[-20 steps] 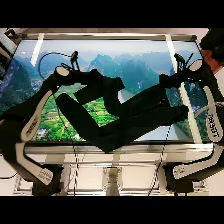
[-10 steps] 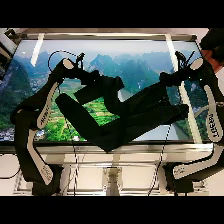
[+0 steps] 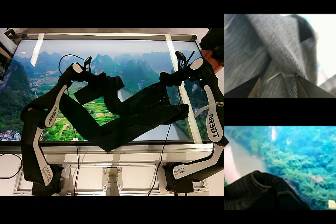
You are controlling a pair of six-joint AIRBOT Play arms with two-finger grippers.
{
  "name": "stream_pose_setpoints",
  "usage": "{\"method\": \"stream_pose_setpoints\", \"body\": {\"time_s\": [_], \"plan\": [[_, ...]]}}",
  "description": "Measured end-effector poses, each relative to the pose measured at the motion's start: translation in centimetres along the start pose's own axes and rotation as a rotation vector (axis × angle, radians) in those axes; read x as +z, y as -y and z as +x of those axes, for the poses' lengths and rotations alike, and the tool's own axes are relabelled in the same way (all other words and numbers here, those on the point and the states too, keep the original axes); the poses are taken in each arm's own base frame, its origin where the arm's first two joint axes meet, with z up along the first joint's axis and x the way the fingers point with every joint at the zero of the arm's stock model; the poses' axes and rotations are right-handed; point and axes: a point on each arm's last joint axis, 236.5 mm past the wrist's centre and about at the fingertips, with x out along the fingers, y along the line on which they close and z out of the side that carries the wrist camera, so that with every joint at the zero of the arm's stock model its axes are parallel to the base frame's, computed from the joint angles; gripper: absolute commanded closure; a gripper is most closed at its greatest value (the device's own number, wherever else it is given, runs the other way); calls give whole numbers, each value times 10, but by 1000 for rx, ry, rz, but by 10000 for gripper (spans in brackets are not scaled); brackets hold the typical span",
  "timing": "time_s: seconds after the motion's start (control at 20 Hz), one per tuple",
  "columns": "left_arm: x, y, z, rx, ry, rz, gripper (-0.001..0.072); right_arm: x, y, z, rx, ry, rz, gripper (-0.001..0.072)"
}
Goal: Fold the clothes and pants, and hang the long-sleeved shirts on hangers.
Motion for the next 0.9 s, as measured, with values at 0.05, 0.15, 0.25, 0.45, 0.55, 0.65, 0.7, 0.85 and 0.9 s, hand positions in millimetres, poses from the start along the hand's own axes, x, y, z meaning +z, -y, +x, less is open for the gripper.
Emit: {"method": "stream_pose_setpoints", "body": {"time_s": [0.05,0.15,0.25,0.45,0.55,0.65,0.7,0.85,0.9], "plan": [[7,5,0,-15,26,3,218,0,0,0,0,-2,0,690],[17,13,1,-35,65,10,218,-1,0,0,1,-3,0,690],[24,15,1,-43,94,10,218,-1,0,0,1,-5,0,690],[30,12,6,-45,120,1,219,-1,0,0,1,-5,0,690],[28,7,12,-40,117,-8,262,-1,0,0,1,-5,0,690],[25,4,19,-42,111,-20,466,-1,0,0,1,-5,-1,690],[25,2,22,-41,113,-25,688,-1,0,0,1,-4,-2,690],[42,3,14,-53,164,-36,686,3,1,0,-4,13,-6,691],[57,5,1,-58,200,-35,685,8,3,-2,-12,32,-9,691]]}}
